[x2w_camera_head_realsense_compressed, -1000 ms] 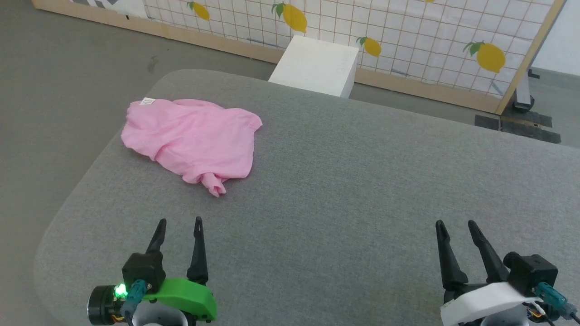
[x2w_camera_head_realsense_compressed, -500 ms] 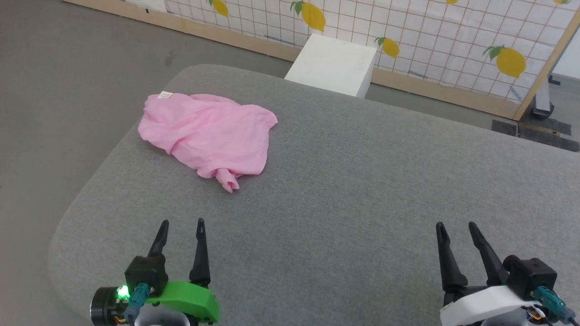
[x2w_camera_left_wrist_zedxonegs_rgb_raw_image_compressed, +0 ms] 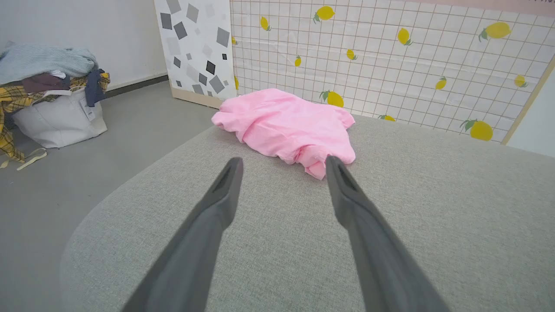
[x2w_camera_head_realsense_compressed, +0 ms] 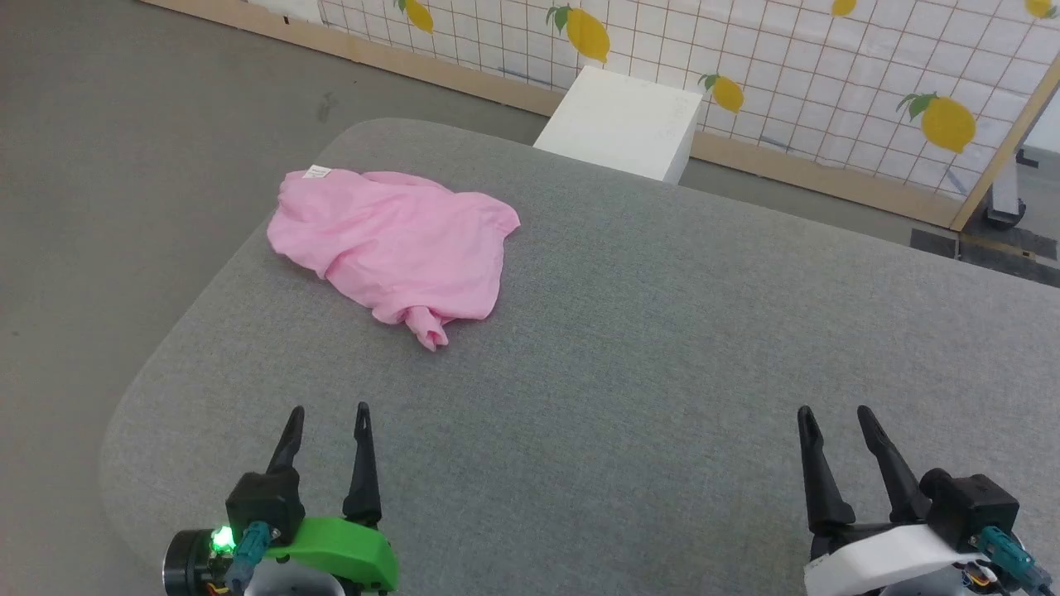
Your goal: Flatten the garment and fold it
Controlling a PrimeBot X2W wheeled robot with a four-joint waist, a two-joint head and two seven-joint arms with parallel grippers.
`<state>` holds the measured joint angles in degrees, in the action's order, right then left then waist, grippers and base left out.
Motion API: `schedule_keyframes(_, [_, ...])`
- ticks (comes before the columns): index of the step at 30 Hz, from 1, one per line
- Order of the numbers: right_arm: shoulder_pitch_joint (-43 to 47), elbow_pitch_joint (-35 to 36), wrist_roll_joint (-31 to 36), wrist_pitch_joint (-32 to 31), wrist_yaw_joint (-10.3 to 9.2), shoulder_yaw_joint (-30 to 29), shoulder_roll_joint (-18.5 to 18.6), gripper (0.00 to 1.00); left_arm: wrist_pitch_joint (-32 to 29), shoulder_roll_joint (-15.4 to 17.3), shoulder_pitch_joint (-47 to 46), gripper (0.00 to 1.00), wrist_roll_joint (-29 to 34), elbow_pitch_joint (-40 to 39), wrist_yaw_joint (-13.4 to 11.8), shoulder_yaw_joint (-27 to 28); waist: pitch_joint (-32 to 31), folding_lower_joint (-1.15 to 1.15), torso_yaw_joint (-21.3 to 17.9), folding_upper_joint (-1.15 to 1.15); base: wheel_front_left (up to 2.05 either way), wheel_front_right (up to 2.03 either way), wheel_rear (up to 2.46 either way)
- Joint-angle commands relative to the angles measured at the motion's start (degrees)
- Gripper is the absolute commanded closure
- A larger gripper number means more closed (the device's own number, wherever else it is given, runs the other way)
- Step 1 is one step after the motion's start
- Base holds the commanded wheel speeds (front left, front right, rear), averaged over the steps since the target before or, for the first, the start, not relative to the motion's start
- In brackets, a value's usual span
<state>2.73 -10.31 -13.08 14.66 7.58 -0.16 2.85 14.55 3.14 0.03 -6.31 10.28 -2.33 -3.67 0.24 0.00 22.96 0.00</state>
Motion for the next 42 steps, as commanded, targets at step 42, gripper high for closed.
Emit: schedule_keyframes(42, [-6.46, 6.94, 6.78, -2.7, -0.09, -5.39, 0.03, 0.0, -41.75, 12.46, -43.66, 0.38, -19.17, 39.53, 7.11, 3.43, 21.14, 0.0, -12.94, 0.0, 0.0, 0.0, 0.0])
